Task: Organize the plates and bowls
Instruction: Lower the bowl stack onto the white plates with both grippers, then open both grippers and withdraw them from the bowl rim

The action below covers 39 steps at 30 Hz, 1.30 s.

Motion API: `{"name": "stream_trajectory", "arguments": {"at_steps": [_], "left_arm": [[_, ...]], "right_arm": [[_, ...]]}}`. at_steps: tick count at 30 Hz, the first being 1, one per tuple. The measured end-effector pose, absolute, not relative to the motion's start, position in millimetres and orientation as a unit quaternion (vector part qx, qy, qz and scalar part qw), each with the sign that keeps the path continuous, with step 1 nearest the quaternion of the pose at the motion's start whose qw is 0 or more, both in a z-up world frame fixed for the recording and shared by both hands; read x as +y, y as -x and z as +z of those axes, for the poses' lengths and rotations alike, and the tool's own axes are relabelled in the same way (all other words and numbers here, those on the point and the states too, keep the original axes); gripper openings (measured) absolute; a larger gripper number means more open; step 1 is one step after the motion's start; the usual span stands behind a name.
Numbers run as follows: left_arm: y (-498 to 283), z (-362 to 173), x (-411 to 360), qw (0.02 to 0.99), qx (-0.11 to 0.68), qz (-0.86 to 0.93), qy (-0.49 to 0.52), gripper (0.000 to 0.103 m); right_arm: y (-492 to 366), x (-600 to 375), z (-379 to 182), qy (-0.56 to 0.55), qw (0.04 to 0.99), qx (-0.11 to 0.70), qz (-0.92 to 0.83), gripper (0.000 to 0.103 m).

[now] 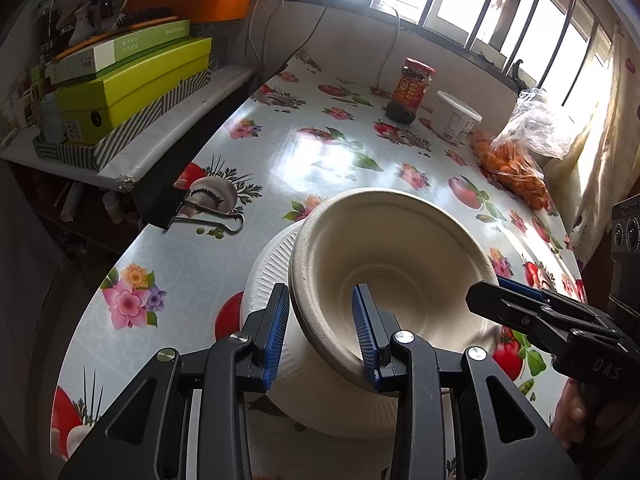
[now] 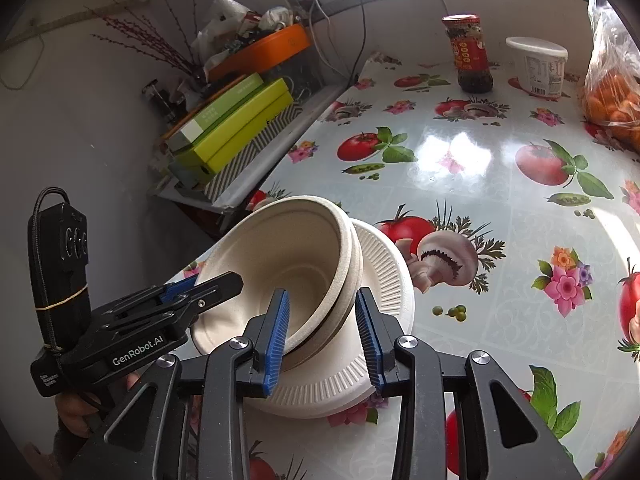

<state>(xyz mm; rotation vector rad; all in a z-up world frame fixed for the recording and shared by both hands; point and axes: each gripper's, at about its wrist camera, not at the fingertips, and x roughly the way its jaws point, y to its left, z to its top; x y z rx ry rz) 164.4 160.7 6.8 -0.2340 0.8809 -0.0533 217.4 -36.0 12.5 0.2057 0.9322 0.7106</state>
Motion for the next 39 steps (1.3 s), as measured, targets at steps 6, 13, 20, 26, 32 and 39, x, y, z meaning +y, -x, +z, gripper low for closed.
{"name": "stream_trajectory", "arguments": {"at_steps": [6,13,20,26,32,39], "left_arm": [[-163.7,4.8,160.9,0.896,0.428,-0.019,0.114,0.034],[-160.4,7.0,162.9,0.898,0.426,-0.007,0.111,0.034],[-156.3,9.3,162.1,0.899,0.425,-0.001,0.106,0.036],[-151.6,13.5,160.7,0.902,0.418,-0.003,0.106,0.044],[-145.1,18.6,159.9,0.906,0.412,0.005,0.100,0.044],[-132.5,26.1,158.6,0.912,0.401,0.016,0.091,0.044]], "right_arm": [[-216.5,-38.0,11.7,-0.098,0.830,0.438,0.330,0.046],[-215.0,-40.1,13.0,-0.096,0.833,0.435,0.329,0.047],[-210.2,-40.6,15.9,-0.092,0.837,0.429,0.326,0.050],[-204.1,-40.6,20.5,-0.084,0.843,0.423,0.322,0.050],[-195.1,-41.1,25.8,-0.079,0.849,0.414,0.319,0.051],[-183.7,-43.4,32.6,-0.073,0.856,0.402,0.318,0.052]]}}
